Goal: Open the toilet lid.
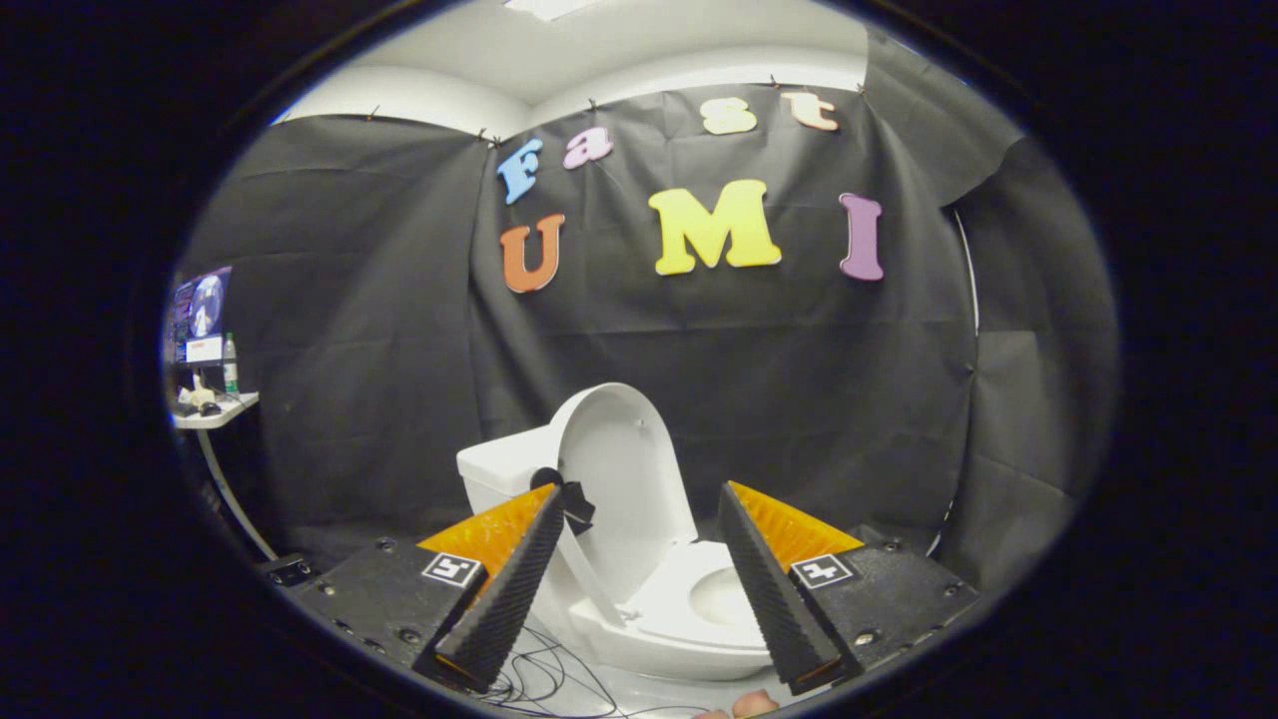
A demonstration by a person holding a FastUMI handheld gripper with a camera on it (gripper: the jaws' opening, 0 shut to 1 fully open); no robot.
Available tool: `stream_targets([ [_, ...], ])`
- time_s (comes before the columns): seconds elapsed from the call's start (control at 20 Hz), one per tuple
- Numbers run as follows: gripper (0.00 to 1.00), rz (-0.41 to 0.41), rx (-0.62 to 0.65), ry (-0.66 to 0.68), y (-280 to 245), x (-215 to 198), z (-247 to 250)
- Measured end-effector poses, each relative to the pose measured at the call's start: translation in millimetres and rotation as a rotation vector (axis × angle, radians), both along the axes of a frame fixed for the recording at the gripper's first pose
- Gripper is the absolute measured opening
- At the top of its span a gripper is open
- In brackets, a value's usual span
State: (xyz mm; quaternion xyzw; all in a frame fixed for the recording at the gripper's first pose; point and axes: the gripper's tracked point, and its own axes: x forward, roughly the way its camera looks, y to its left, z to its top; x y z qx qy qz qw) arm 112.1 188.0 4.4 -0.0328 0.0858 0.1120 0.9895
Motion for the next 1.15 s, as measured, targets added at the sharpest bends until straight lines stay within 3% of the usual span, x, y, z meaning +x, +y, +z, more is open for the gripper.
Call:
stream_targets([
  [0.45, 0.98, -0.057, 0.047, -0.074, -88.3, -74.4, 17.2],
  [0.8, 0.98, -0.103, 0.109, -0.104, -132.0, -101.8, 5.8],
  [1.15, 0.98, -0.106, 0.163, -0.126, -142.7, -112.4, -3.2],
])
